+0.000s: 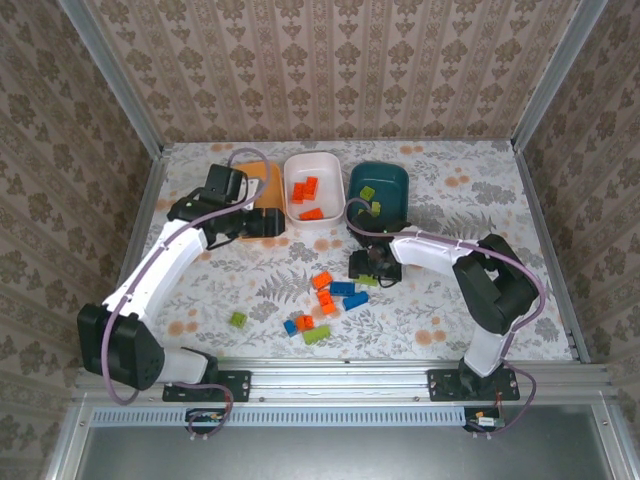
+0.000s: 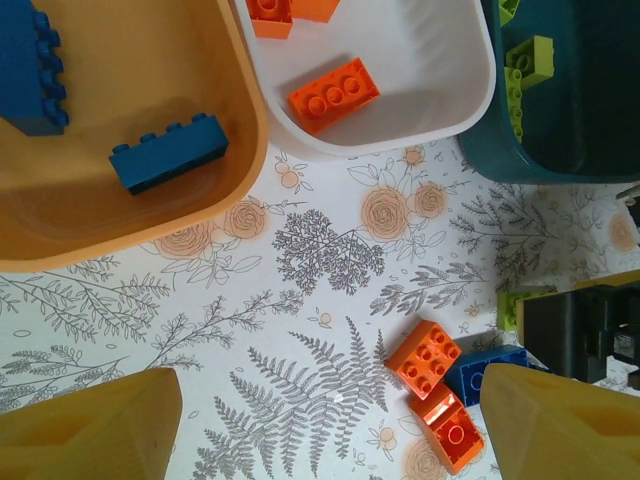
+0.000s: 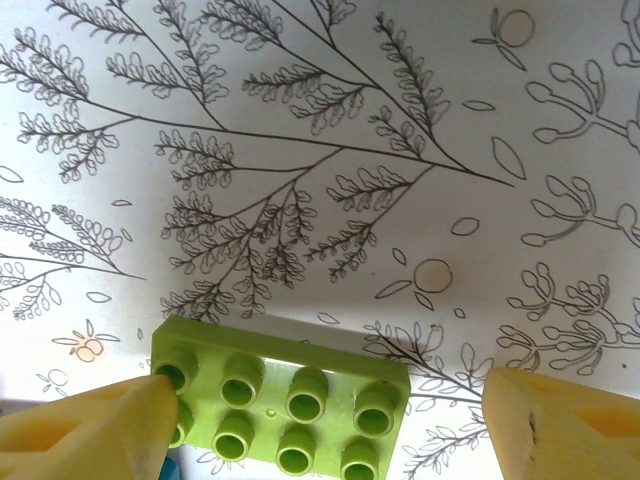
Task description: Sort the legos into containers by color
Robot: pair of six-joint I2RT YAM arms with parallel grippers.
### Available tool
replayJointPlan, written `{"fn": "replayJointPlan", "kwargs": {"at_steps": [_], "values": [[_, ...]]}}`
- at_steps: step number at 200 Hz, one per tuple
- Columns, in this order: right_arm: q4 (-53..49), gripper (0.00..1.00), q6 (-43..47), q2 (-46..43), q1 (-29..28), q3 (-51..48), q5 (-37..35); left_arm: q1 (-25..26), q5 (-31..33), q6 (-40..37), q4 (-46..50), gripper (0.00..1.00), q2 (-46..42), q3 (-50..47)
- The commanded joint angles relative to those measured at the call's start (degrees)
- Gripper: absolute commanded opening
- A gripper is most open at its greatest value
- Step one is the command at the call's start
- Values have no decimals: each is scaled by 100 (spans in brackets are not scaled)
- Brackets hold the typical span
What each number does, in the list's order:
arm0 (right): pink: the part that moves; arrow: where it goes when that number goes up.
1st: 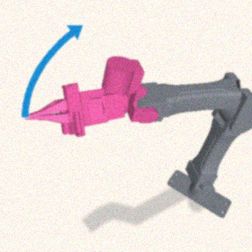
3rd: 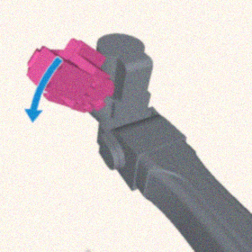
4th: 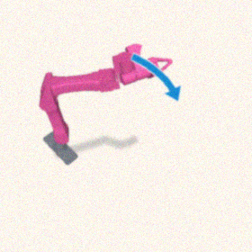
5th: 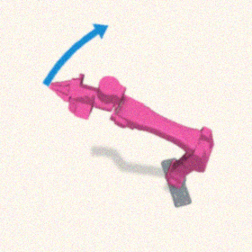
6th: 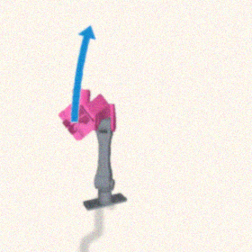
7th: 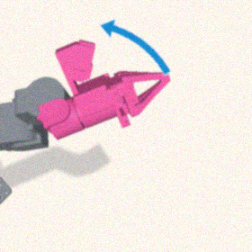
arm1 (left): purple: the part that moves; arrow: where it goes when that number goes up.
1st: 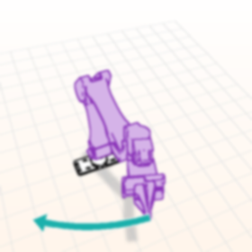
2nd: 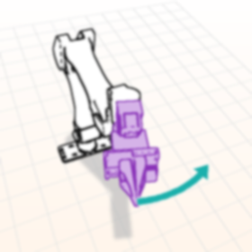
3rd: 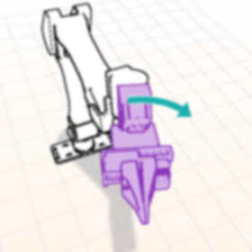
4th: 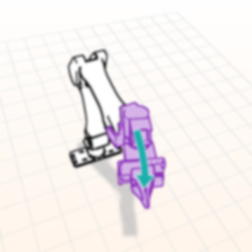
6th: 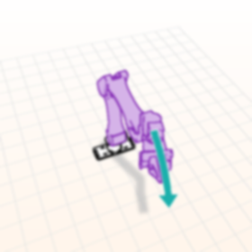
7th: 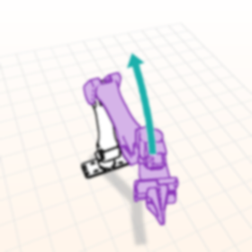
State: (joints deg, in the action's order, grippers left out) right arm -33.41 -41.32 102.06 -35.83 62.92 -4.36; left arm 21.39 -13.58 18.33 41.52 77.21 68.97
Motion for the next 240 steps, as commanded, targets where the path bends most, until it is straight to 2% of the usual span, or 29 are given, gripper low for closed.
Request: {"fn": "replayJointPlan", "kwargs": {"at_steps": [1,30,59,97,170,222,240], "values": [[-207,81,-157,346,-68,-7,-226,-123,-170,-12,-63,80,-165,-227],[-459,80,-106,131,17,-152,-636,-170,-212,-3,-85,80,-302,-399],[-546,80,54,-418,411,-573,-710,-183,-267,22,-76,80,-363,-413],[-586,81,222,-993,416,-514,-422,-172,-295,64,-78,81,-425,-360],[-389,88,36,-467,349,-360,-276,-201,-215,-12,119,81,-582,-364],[-171,86,102,-76,384,-402,-223,-280,-218,-18,207,81,-731,-504],[-52,82,156,-4,411,-432,-159,-293,-204,-13,267,82,-788,-510]]}}
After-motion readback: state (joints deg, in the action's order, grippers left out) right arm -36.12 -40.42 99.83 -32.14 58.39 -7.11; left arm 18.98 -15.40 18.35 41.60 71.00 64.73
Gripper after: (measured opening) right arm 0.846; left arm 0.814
